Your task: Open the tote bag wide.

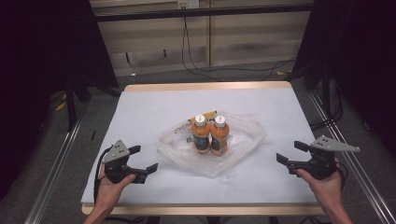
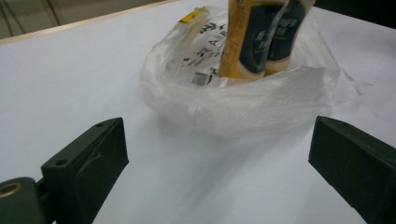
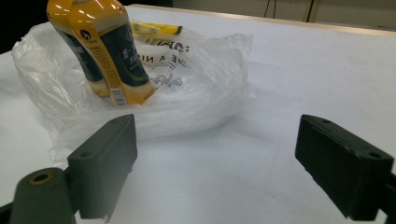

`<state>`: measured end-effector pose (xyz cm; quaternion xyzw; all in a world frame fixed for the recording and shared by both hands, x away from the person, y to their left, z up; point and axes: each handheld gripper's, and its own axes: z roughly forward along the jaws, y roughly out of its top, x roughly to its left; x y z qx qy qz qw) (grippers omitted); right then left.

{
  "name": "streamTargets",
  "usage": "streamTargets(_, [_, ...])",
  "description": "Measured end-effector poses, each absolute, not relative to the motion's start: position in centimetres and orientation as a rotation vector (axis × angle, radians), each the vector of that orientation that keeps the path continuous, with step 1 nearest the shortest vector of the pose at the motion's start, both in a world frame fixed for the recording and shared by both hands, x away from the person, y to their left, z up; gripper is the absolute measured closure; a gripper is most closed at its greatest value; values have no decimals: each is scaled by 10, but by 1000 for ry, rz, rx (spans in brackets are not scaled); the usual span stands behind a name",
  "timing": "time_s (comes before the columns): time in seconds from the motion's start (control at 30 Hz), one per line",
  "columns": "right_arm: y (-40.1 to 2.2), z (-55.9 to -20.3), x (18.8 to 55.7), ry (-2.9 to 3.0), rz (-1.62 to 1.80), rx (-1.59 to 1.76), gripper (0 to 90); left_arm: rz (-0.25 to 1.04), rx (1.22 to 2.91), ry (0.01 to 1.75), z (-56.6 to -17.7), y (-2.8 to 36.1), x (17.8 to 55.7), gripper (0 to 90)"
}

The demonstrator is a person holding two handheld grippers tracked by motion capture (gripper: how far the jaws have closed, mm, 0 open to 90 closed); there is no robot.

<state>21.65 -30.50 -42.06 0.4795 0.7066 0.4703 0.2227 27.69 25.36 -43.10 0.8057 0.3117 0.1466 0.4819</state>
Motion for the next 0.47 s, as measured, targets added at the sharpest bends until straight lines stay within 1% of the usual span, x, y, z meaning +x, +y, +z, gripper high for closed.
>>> streamTargets(0.1, [-310, -423, 207, 1931, 1292, 1329, 119, 363, 1976, 774, -436, 262, 272, 34])
streamTargets(0.17, [-314, -425, 200, 1909, 1299, 1339, 114, 337, 1979, 802, -439, 267, 269, 32])
streamTargets(0.27, [-317, -432, 192, 1898, 1282, 1368, 114, 366, 1965, 822, -445, 274, 261, 31])
streamTargets(0.47, [-322, -447, 184, 1908, 1265, 1425, 104, 375, 1989, 869, -457, 290, 254, 28])
